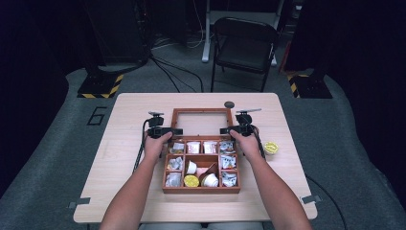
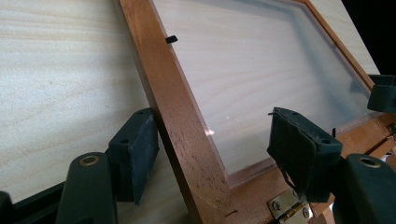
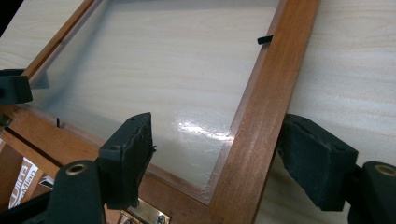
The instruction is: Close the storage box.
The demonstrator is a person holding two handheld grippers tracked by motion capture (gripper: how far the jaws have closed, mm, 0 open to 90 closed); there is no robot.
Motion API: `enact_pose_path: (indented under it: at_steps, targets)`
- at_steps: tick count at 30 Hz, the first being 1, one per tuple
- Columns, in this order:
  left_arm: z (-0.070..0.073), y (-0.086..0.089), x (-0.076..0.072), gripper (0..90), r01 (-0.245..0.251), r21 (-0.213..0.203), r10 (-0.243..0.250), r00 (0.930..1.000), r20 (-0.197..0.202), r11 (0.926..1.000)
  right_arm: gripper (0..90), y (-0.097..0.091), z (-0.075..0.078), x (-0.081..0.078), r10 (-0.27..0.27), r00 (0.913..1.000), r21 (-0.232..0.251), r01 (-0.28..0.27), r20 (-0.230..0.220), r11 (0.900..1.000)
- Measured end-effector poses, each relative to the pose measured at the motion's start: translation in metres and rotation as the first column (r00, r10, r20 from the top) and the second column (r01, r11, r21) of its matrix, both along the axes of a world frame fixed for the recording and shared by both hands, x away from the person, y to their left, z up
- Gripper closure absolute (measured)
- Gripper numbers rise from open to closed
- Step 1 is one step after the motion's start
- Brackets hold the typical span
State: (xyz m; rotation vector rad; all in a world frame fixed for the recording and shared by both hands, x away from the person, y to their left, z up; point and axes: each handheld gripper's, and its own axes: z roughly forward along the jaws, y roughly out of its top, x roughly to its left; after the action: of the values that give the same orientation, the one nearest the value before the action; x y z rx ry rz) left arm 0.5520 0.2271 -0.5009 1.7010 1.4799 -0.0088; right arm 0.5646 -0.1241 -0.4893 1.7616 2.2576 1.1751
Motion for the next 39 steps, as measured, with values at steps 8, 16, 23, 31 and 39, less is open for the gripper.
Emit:
enact_pose_path:
  at_steps: [8, 16, 23, 31, 39]
  targets:
    - [0.006, 0.001, -0.002, 36.7, 0.004, 0.021, -0.005, 0.9992, 0.040, 0.9998, 27.7, 0.001, 0.007, -0.003, -0.010, 0.9992, -0.006, 0.011, 0.038, 0.9999]
    - [0.016, 0.002, -0.007, 38.3, 0.003, 0.011, -0.004, 0.9966, 0.082, 0.9999, 30.3, -0.002, 0.018, -0.007, -0.018, 0.9962, 0.015, 0.016, 0.085, 0.9998]
    - [0.027, 0.006, -0.012, 38.3, 0.025, 0.011, -0.026, 0.9915, 0.127, 0.9996, 32.3, -0.004, 0.029, -0.014, -0.008, 0.9908, 0.019, 0.006, 0.135, 0.9998]
    - [0.039, 0.007, -0.021, 38.3, 0.040, -0.001, -0.039, 0.9847, 0.170, 0.9992, 33.7, -0.007, 0.044, -0.025, 0.010, 0.9859, 0.030, -0.015, 0.167, 0.9994]
    - [0.046, 0.008, -0.026, 38.3, 0.066, 0.029, -0.071, 0.9769, 0.202, 0.9974, 33.5, -0.006, 0.054, -0.034, 0.021, 0.9825, 0.015, -0.025, 0.185, 0.9996]
